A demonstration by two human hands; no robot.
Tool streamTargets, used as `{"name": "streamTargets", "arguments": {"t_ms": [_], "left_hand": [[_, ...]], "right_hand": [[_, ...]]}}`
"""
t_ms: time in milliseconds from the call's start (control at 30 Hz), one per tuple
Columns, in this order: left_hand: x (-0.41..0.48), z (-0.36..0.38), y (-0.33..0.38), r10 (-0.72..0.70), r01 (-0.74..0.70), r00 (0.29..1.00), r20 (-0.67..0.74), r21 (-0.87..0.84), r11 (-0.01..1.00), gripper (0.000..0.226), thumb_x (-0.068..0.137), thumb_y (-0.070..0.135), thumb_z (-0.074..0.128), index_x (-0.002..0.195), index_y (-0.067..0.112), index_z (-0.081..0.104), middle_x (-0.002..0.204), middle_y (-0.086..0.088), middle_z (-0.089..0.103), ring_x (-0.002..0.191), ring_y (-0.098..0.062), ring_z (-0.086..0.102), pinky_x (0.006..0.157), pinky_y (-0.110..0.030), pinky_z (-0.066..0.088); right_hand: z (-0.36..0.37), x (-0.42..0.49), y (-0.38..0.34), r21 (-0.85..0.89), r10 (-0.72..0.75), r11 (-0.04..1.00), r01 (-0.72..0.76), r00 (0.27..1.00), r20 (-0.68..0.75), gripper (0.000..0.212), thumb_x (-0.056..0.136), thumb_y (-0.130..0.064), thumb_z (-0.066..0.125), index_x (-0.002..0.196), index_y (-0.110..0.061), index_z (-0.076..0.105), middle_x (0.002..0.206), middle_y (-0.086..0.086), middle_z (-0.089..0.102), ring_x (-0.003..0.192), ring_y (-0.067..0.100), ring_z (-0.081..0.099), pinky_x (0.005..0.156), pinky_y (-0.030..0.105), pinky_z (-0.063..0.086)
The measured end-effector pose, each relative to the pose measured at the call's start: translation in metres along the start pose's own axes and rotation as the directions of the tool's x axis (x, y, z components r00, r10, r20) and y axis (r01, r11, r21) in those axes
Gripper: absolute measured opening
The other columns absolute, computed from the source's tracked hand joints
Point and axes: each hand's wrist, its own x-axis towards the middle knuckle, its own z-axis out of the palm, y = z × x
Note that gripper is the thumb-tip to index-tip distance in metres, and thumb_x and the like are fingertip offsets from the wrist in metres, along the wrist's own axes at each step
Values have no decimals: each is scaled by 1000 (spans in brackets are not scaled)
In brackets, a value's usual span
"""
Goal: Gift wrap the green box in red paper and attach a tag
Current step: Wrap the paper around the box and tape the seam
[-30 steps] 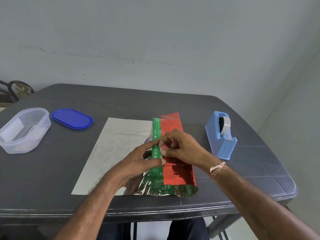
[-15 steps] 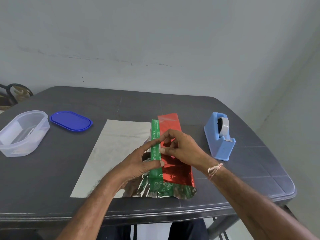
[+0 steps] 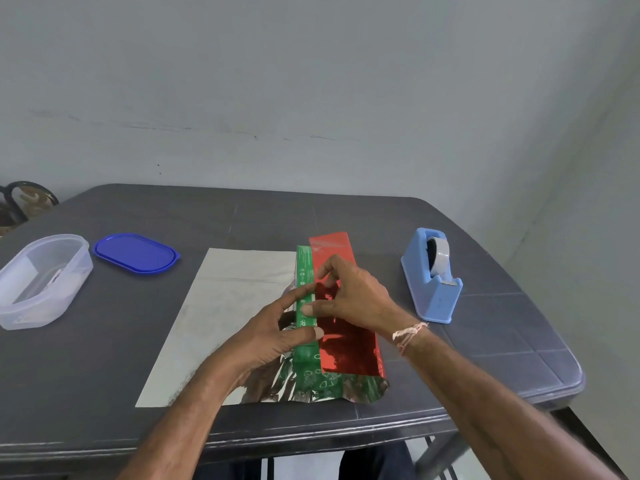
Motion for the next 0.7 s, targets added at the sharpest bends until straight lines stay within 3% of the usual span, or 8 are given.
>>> {"name": "streamTargets", "arguments": {"t_ms": [200, 300, 333, 400, 500, 567, 633, 700], "left_hand": [[-1, 1, -1, 19, -19, 1000, -12, -26, 999, 73, 79, 29, 86, 135, 61, 52, 136, 11, 64, 126, -10, 62, 109, -44, 50], [-3, 3, -3, 28, -29, 999, -29, -36, 999, 79, 78, 29, 86, 141, 58, 48, 143, 13, 58, 125, -8, 62, 110, -43, 50], [-4, 3, -4, 29, -31, 999, -28, -57, 998, 83, 76, 31, 87, 144, 55, 45, 144, 12, 57, 125, -7, 62, 109, -43, 50], [-5, 2, -5, 28, -31, 999, -31, -76, 997, 92, 75, 33, 90, 149, 52, 39, 145, 10, 55, 123, -4, 62, 107, -39, 52], [-9, 4, 0, 25, -28, 999, -39, -75, 997, 89, 79, 34, 87, 150, 53, 36, 139, 15, 54, 116, 6, 62, 93, -22, 56], [-8, 3, 6, 29, -32, 998, -48, -68, 997, 77, 84, 41, 80, 148, 53, 38, 135, 15, 57, 116, 8, 62, 83, -13, 54], [-6, 0, 9, 11, -16, 997, -81, -62, 998, 68, 86, 49, 72, 146, 52, 40, 134, 11, 63, 121, 0, 61, 86, -14, 51], [-4, -3, 8, -18, 9, 991, -135, -72, 997, 66, 85, 52, 73, 145, 48, 45, 131, 5, 69, 119, -6, 65, 100, -27, 51]], "right_hand": [[3, -2, 7, 133, -13, 991, 23, 997, -73, 54, 70, -47, 90, 109, -32, 56, 112, -10, 61, 79, 6, 58, 76, 31, 54], [0, -9, 9, 208, -25, 977, 50, 992, -124, 52, 73, -39, 90, 117, -31, 62, 119, -11, 56, 85, 3, 60, 74, 13, 47], [-3, -13, 10, 261, 9, 964, 39, 983, -183, 53, 75, -38, 89, 121, -32, 62, 120, -13, 55, 91, -1, 59, 73, 8, 43], [-6, -20, 16, 377, 149, 926, -34, 948, -280, 59, 79, -38, 86, 130, -30, 58, 124, -14, 52, 102, -1, 55, 81, 12, 43], [1, -30, 25, 597, 335, 770, -225, 939, -79, 72, 78, -36, 88, 138, -22, 51, 128, -6, 60, 108, 12, 65, 92, 31, 55], [13, -32, 27, 751, 377, 588, -299, 923, 72, 65, 78, -26, 90, 131, -14, 55, 117, 1, 72, 96, 17, 75, 83, 33, 61], [18, -31, 27, 859, 392, 413, -304, 910, 133, 54, 80, -15, 87, 125, -6, 59, 108, 10, 77, 87, 21, 77, 68, 33, 63], [18, -29, 26, 903, 372, 311, -297, 912, 172, 49, 81, -11, 85, 123, -2, 60, 107, 16, 77, 86, 27, 78, 62, 37, 62]]}}
